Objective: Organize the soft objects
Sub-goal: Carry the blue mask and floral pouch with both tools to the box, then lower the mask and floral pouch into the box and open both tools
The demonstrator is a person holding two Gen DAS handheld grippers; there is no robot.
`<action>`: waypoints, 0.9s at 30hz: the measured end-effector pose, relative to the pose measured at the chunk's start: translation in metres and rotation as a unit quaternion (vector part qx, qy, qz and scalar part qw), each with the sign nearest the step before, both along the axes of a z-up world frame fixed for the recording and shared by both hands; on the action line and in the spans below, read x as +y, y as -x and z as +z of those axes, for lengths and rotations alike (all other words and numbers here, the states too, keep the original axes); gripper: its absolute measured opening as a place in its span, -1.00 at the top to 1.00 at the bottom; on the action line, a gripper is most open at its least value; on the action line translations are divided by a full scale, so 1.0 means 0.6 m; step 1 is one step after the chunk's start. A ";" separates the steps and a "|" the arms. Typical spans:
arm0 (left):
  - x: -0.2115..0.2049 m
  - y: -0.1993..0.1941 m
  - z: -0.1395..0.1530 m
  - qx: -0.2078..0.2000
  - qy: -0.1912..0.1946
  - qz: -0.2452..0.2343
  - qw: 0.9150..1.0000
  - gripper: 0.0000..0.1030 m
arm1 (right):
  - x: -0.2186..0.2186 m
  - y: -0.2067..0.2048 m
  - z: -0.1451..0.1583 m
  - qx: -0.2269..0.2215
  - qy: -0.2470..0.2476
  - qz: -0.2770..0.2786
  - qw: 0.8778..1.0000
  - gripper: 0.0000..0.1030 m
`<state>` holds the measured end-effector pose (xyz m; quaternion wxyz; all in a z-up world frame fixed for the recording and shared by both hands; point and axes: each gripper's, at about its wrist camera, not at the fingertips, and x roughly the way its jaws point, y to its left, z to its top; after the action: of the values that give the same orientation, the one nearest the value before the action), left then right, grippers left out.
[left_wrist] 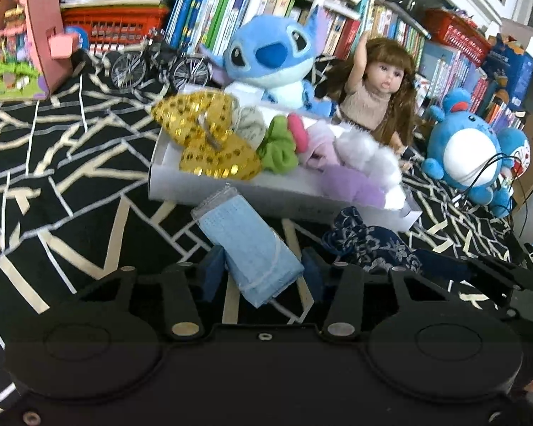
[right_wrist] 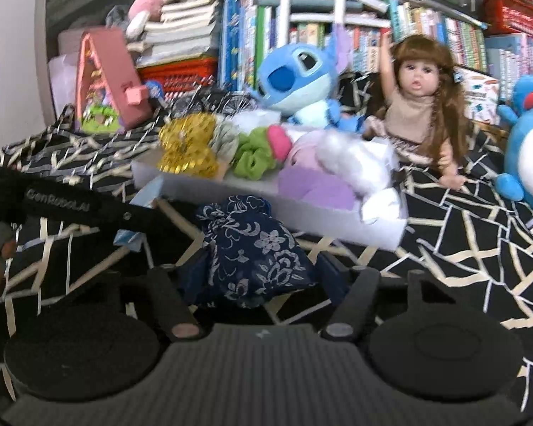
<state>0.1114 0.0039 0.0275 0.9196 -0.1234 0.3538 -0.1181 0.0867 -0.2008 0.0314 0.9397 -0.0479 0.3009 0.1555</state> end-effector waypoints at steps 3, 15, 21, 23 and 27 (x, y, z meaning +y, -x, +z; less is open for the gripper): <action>-0.005 0.000 0.022 -0.022 -0.003 -0.002 1.000 0.12 | -0.006 -0.005 0.019 -0.017 -0.011 -0.010 1.000 -0.30; -0.045 -0.106 0.057 -0.069 -0.037 -0.016 0.997 0.12 | -0.016 -0.113 0.056 -0.036 -0.026 -0.056 0.997 -0.30; -0.060 -0.167 0.041 -0.072 -0.067 -0.010 0.995 0.12 | -0.028 -0.172 0.045 -0.009 -0.046 -0.084 0.995 -0.30; -0.065 -0.182 0.032 -0.068 -0.074 -0.008 0.995 0.11 | -0.025 -0.182 0.039 -0.009 -0.041 -0.085 0.996 -0.31; -0.074 -0.197 0.013 -0.066 -0.090 -0.008 0.994 0.11 | -0.014 -0.201 0.028 -0.008 -0.025 -0.086 0.996 -0.32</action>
<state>0.2293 -0.0406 0.0354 0.9474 -0.0292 0.3021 -0.1012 0.2073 -0.2094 0.0481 0.9529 0.0006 0.2921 0.0816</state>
